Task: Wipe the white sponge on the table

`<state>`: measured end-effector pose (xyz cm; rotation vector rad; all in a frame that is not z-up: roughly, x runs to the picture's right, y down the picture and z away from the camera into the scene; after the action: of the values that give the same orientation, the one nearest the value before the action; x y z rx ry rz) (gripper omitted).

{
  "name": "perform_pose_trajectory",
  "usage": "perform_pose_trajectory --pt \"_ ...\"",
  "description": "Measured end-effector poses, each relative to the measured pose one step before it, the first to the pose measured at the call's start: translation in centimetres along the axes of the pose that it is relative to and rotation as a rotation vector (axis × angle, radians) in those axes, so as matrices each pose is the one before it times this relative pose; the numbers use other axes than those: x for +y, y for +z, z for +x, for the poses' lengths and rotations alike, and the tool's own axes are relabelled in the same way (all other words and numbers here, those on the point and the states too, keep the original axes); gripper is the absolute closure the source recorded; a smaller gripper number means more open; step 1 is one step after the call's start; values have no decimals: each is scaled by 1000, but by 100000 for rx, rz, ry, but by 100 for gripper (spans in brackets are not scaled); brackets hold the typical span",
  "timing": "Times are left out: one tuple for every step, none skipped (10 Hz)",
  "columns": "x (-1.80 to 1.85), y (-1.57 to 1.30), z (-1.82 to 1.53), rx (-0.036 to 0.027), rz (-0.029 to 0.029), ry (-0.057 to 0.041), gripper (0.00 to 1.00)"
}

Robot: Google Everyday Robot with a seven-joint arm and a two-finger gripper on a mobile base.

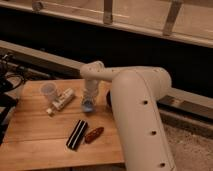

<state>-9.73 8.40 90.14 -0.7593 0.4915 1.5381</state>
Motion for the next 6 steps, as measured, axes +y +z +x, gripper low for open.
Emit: perform_pose_trajectory --pt "32 -567 -821 -1508 -850 -199 94" --pt "-423 -502 -1354 -1658 -1303 259 94" --pt "-666 -336 -941 -941 -765 955 94" --pt "-1646 -646 -1777 -2105 -1063 2795 94" --pt "-806 -372 -1060 -1608 -654 1810 94" --pt "-630 -500 -1136 -2905 -605 1709 94"
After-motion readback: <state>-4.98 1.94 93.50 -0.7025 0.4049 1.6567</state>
